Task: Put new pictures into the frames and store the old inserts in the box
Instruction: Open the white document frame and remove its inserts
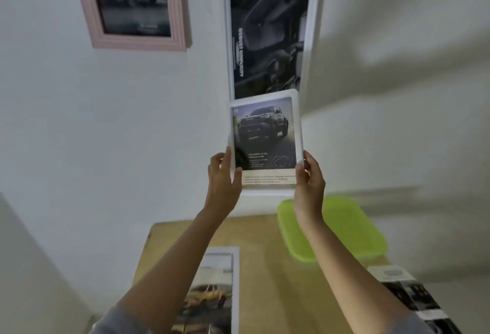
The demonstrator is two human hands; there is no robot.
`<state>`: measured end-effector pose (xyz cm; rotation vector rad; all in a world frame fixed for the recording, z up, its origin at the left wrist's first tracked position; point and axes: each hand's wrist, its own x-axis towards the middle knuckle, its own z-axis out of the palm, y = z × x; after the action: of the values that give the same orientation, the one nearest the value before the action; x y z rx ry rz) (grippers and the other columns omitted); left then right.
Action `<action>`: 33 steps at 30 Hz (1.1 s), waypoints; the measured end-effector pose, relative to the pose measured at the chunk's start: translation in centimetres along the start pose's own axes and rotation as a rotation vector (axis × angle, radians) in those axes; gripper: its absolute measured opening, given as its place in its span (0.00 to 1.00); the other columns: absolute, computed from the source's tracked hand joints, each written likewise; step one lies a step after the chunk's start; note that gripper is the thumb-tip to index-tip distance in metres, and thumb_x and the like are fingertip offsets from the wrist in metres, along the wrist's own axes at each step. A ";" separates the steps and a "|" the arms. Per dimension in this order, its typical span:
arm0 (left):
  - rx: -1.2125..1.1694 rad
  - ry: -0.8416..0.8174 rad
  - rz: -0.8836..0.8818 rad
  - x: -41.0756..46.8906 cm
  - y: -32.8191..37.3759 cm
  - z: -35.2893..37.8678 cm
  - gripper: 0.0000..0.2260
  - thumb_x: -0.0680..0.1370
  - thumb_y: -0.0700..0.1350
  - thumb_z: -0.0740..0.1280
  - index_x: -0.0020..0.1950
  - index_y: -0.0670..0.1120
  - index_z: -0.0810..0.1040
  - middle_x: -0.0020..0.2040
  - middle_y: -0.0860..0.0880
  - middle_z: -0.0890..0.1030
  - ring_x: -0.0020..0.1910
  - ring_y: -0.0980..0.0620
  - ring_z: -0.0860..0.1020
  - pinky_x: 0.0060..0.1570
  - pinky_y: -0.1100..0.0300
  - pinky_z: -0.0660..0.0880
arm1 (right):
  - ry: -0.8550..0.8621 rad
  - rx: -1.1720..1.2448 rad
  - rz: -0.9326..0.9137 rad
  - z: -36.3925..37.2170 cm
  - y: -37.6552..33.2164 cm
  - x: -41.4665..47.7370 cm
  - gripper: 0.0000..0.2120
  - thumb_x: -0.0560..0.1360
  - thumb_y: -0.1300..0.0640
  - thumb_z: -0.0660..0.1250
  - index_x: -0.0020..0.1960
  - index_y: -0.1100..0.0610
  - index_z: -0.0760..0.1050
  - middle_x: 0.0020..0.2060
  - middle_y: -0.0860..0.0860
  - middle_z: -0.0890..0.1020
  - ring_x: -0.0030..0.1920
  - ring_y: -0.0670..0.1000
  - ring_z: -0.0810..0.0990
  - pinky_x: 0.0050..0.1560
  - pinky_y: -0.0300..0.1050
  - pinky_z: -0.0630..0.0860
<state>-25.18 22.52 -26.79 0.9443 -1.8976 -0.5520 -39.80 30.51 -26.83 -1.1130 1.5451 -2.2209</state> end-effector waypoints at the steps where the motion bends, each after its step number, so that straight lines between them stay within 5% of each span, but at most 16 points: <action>1: -0.020 0.002 0.003 -1.0 -0.1 -0.1 0.24 0.80 0.43 0.58 0.75 0.45 0.55 0.64 0.43 0.64 0.63 0.49 0.64 0.66 0.57 0.64 | -0.009 -0.042 0.000 0.2 0.6 -1.3 0.17 0.79 0.58 0.59 0.67 0.62 0.68 0.59 0.59 0.77 0.56 0.48 0.76 0.57 0.37 0.72; 3: -0.095 -0.031 0.015 -2.7 0.1 -0.2 0.24 0.81 0.47 0.58 0.75 0.48 0.55 0.66 0.45 0.65 0.62 0.53 0.66 0.64 0.63 0.64 | -0.024 -0.118 -0.018 0.8 1.6 -4.1 0.19 0.79 0.56 0.59 0.67 0.62 0.68 0.61 0.58 0.77 0.59 0.53 0.76 0.59 0.44 0.73; 7: -0.261 -0.118 -0.050 -4.5 1.6 0.4 0.25 0.81 0.50 0.57 0.76 0.52 0.51 0.69 0.51 0.64 0.65 0.56 0.67 0.64 0.62 0.66 | -0.054 -0.355 -0.238 1.2 3.0 -8.8 0.16 0.78 0.65 0.59 0.65 0.64 0.70 0.58 0.50 0.76 0.58 0.43 0.75 0.57 0.34 0.72; 11: -0.484 -0.096 -0.322 -6.3 1.5 1.0 0.27 0.80 0.51 0.59 0.76 0.52 0.50 0.54 0.52 0.77 0.51 0.52 0.77 0.55 0.51 0.76 | -0.176 -0.578 -0.417 0.2 5.2 -12.4 0.16 0.78 0.64 0.58 0.64 0.63 0.72 0.53 0.53 0.81 0.50 0.45 0.78 0.46 0.34 0.74; 14: -0.521 -0.063 -0.425 -7.9 -0.3 1.6 0.32 0.79 0.53 0.61 0.75 0.58 0.44 0.64 0.48 0.74 0.58 0.49 0.77 0.58 0.46 0.75 | -0.226 -0.658 -0.450 -0.8 6.3 -14.0 0.17 0.76 0.66 0.60 0.64 0.60 0.72 0.53 0.51 0.81 0.49 0.44 0.78 0.42 0.34 0.73; 19: -0.491 -0.030 -0.497 -9.0 -1.7 2.9 0.31 0.82 0.47 0.56 0.75 0.54 0.37 0.41 0.55 0.72 0.41 0.53 0.74 0.48 0.51 0.73 | -0.316 -0.711 -0.433 -1.1 7.2 -15.5 0.16 0.77 0.61 0.60 0.64 0.55 0.72 0.55 0.48 0.81 0.48 0.45 0.81 0.39 0.35 0.76; 22: -0.456 -0.037 -0.485 -9.5 -2.6 3.3 0.30 0.82 0.45 0.54 0.75 0.54 0.37 0.39 0.47 0.73 0.38 0.47 0.74 0.41 0.48 0.73 | -0.346 -0.695 -0.398 -1.1 7.7 -16.3 0.15 0.79 0.58 0.57 0.65 0.55 0.71 0.56 0.50 0.80 0.51 0.47 0.81 0.41 0.37 0.78; 26: -0.406 -0.014 -0.500 -10.1 -3.5 3.2 0.28 0.82 0.43 0.54 0.76 0.51 0.40 0.36 0.45 0.69 0.33 0.52 0.68 0.34 0.55 0.66 | -0.455 -0.635 -0.303 -1.4 8.7 -17.5 0.17 0.80 0.56 0.55 0.68 0.56 0.69 0.61 0.53 0.77 0.56 0.49 0.79 0.45 0.39 0.80; 30: -0.444 0.000 -0.561 -10.4 -5.8 1.7 0.27 0.82 0.42 0.55 0.76 0.49 0.44 0.37 0.46 0.72 0.33 0.52 0.70 0.33 0.59 0.68 | -0.645 -0.455 -0.215 -2.2 9.0 -18.4 0.19 0.79 0.58 0.57 0.68 0.59 0.68 0.65 0.54 0.74 0.63 0.46 0.74 0.58 0.39 0.76; 33: -0.603 -0.046 -0.598 -10.9 -7.2 -0.4 0.25 0.82 0.40 0.55 0.76 0.49 0.50 0.41 0.47 0.78 0.37 0.52 0.77 0.35 0.60 0.77 | -0.592 -0.388 -0.097 -3.1 9.1 -17.7 0.17 0.78 0.61 0.59 0.67 0.60 0.69 0.61 0.51 0.75 0.63 0.40 0.72 0.62 0.36 0.71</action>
<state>-18.97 26.81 -37.43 1.0733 -1.3248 -1.4137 -31.88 38.74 -43.41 -1.7811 1.6880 -1.4488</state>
